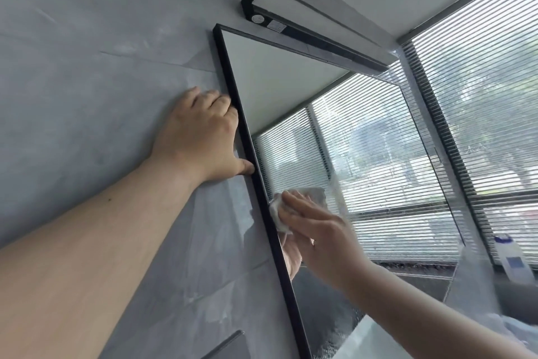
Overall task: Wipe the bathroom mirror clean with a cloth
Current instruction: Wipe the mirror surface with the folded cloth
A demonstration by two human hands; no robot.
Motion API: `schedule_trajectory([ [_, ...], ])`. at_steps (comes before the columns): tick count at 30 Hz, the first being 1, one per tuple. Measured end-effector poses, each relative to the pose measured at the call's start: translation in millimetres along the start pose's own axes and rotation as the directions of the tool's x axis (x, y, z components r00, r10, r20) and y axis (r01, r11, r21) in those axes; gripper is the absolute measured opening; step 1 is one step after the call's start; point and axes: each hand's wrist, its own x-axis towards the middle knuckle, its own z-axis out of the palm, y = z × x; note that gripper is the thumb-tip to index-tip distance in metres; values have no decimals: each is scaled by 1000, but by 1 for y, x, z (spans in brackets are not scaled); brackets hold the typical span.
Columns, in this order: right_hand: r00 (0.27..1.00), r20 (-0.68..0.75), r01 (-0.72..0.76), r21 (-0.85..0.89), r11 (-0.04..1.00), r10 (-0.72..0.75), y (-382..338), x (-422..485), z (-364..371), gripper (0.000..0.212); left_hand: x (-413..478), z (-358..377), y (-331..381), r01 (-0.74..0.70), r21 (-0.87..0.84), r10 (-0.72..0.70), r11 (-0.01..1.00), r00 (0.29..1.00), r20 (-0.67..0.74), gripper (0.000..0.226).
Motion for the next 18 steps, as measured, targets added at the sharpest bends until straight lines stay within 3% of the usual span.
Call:
schedule_trajectory([
  [7,991,-124,-60,-32,998,56,-24,64,-4,45,0,2,0,2,-16,-2,1000,1000,-18,109],
  [9,990,-54,-133,-21,991,131,-32,99,-8,53,1,3,0,1,-23,-1,1000,1000,-12,109],
  [11,983,18,-179,-73,981,181,-30,132,-10,41,0,3,0,4,-21,-5,1000,1000,-14,110],
  [14,981,4,-192,-154,969,195,-28,165,-12,36,0,3,-1,2,-4,-2,1000,1000,-19,111],
  [18,976,8,-214,-128,968,217,-29,146,-9,35,-1,3,-1,-6,-19,5,1000,1000,-21,110],
])
